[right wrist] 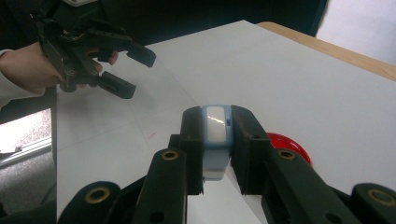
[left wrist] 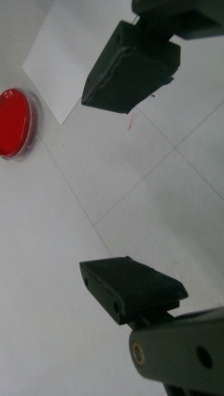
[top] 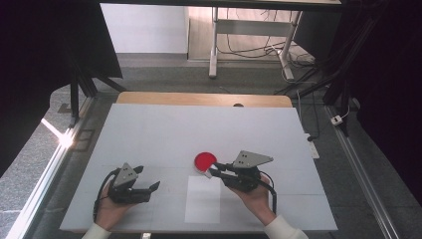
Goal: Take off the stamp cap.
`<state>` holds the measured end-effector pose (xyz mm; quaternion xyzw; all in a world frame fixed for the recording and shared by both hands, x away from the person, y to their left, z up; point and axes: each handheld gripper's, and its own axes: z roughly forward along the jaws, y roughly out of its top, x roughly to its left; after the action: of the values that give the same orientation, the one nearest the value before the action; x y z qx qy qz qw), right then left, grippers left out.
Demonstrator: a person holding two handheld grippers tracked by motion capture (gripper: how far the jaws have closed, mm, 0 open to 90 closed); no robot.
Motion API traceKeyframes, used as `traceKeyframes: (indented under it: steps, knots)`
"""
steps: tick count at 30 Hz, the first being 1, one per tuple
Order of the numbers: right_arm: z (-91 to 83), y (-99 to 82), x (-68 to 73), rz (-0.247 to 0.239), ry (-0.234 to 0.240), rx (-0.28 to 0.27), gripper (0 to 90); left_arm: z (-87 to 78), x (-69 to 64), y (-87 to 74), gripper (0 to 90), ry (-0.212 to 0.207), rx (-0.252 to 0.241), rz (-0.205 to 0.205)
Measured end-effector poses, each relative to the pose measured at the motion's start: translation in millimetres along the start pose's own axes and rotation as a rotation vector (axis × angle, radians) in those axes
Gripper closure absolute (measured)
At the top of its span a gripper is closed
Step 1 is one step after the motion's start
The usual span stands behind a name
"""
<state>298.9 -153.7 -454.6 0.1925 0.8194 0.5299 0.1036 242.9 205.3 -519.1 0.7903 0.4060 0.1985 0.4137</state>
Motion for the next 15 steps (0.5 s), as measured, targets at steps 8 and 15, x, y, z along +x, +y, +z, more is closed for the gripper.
traceKeyframes:
  steps: [8, 15]
  knots:
    - [0.3, -0.3, 0.3, -0.003, -0.006, 0.001, 74.7, 0.8, -5.5, 4.3, 19.4, -0.005, -0.010, 0.010]
    - [1.2, -1.0, 0.1, 0.001, -0.008, 0.001, 74.7, 0.7, -7.8, 6.9, 19.4, -0.014, -0.024, 0.015]
